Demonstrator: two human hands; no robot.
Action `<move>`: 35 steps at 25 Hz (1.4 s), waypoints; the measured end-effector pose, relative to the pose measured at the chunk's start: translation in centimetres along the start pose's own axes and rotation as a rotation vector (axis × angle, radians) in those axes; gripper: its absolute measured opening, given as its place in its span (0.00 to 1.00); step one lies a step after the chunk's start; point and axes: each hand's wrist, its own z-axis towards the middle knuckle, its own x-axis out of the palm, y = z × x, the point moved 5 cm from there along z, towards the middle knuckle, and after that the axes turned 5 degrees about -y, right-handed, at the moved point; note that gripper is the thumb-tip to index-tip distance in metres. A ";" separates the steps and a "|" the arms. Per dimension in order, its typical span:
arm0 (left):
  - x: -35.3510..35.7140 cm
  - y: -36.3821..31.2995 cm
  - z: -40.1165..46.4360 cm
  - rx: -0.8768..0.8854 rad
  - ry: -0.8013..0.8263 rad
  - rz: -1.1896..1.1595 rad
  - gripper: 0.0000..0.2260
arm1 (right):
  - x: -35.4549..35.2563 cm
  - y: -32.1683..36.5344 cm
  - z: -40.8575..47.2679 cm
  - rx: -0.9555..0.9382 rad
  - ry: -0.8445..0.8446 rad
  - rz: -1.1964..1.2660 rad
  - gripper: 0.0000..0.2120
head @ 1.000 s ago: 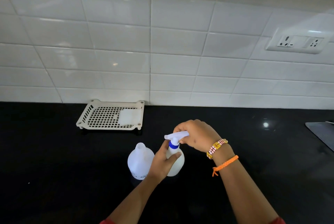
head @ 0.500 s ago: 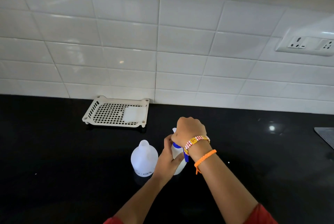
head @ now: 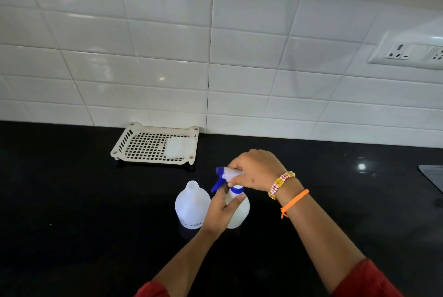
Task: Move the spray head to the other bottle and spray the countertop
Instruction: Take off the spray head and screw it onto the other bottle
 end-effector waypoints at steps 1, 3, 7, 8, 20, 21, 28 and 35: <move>-0.1 0.1 0.0 0.026 -0.012 0.036 0.18 | -0.1 -0.2 0.1 0.077 -0.068 0.007 0.23; 0.0 0.1 -0.1 0.061 -0.033 0.066 0.19 | 0.6 -0.2 0.2 0.275 -0.136 0.051 0.35; -0.1 0.1 -0.2 0.075 -0.057 0.038 0.20 | 0.5 -0.8 -0.3 0.404 -0.170 0.086 0.32; -0.2 -0.1 -0.2 0.072 -0.048 0.037 0.19 | -0.8 -0.9 -0.7 0.290 -0.209 -0.001 0.30; -0.1 0.0 0.1 0.036 -0.024 -0.001 0.18 | 0.7 0.5 0.9 0.273 -0.027 0.021 0.16; -0.2 -0.1 0.1 0.034 -0.018 0.008 0.17 | 0.8 0.2 1.0 0.349 0.005 0.080 0.14; -1.0 -0.2 0.8 -0.003 0.108 0.013 0.18 | -1.0 0.9 0.3 -0.141 0.199 -0.213 0.17; -1.2 -0.3 0.8 -0.070 0.049 -0.001 0.21 | -0.2 0.2 0.7 0.122 -0.007 -0.113 0.17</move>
